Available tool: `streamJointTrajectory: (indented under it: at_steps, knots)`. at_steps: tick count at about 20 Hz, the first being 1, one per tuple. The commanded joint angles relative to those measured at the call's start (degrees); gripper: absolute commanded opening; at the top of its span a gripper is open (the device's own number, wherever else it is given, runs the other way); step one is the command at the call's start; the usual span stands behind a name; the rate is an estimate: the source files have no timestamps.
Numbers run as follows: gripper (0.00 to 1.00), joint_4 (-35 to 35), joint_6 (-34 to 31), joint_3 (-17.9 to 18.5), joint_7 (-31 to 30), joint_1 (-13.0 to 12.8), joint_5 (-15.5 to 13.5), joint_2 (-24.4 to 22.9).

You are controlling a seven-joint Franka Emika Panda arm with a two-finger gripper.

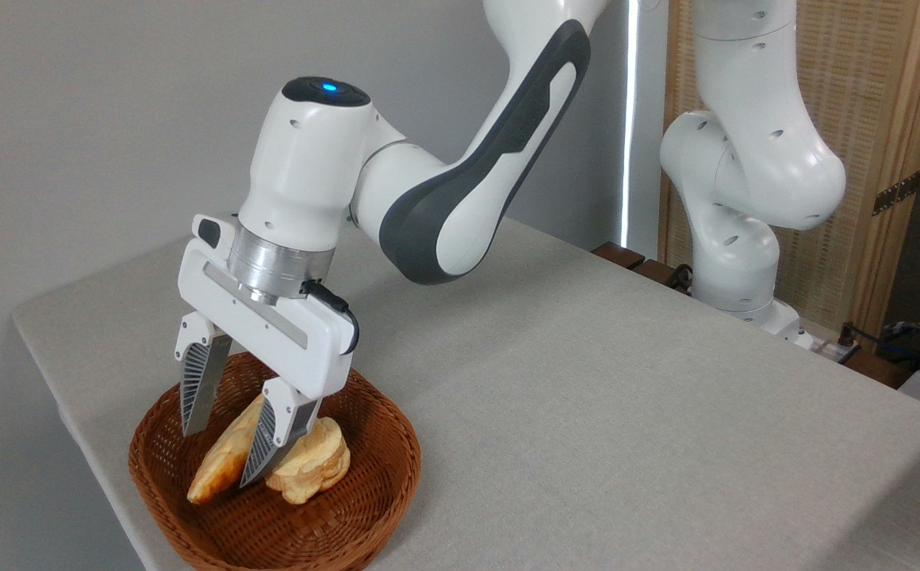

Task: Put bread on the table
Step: 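Lower the open gripper into the basket around the long golden bread, then close the gripper on the long golden bread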

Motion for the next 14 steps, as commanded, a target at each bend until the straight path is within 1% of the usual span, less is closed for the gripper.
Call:
streamJointTrajectory:
  at_steps: [1, 3, 4, 5, 6, 8, 14]
  knots:
    - [0.86, 0.2, 2.6, -0.1, 0.4, 0.0, -0.4, 0.7]
    - [0.46, 0.2, 2.6, -0.2, 0.8, 0.0, -0.3, 0.6]
    - [0.33, 0.2, 2.6, -0.2, 0.8, 0.0, -0.3, 0.6]
    - [0.24, 0.2, 2.6, -0.2, 0.8, 0.0, -0.3, 0.6]
    - [0.2, 0.2, 2.6, -0.3, 0.8, 0.0, -0.3, 0.6]
    - [0.19, 0.2, 2.6, -0.8, 0.8, 0.0, -0.3, 0.6]
    - [0.19, 0.1, 2.6, -0.8, 0.8, 0.1, -0.3, 0.5]
